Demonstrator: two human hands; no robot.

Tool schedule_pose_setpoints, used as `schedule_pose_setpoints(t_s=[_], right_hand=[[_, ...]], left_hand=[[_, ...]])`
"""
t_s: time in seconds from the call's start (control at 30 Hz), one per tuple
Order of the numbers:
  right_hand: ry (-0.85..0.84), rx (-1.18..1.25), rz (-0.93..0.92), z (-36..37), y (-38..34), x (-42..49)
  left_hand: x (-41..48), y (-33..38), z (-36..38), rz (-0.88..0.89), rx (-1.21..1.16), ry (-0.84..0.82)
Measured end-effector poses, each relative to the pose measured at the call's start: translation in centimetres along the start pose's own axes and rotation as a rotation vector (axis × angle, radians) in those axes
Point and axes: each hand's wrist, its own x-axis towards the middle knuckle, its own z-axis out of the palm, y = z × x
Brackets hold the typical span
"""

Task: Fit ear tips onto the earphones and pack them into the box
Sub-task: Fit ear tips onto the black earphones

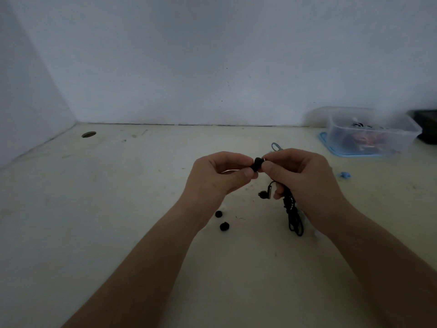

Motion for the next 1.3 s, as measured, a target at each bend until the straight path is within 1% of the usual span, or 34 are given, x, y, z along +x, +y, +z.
schedule_pose_setpoints(t_s=[0.27, 0.5, 0.87, 1.3], right_hand=[[-0.040, 0.066, 0.070, -0.10, 0.36, 0.19], [-0.051, 0.120, 0.083, -0.14, 0.62, 0.28], [-0.052, 0.005, 0.034, -0.15, 0.60, 0.16], [-0.090, 0.008, 0.057, -0.39, 0.58, 0.25]], left_hand=[[0.09, -0.31, -0.09, 0.025, 0.011, -0.014], [0.15, -0.42, -0.04, 0.034, 0.011, -0.008], [0.06, -0.60, 0.10, 0.033, 0.022, 0.008], [0.14, -0.58, -0.01, 0.033, 0.022, -0.004]])
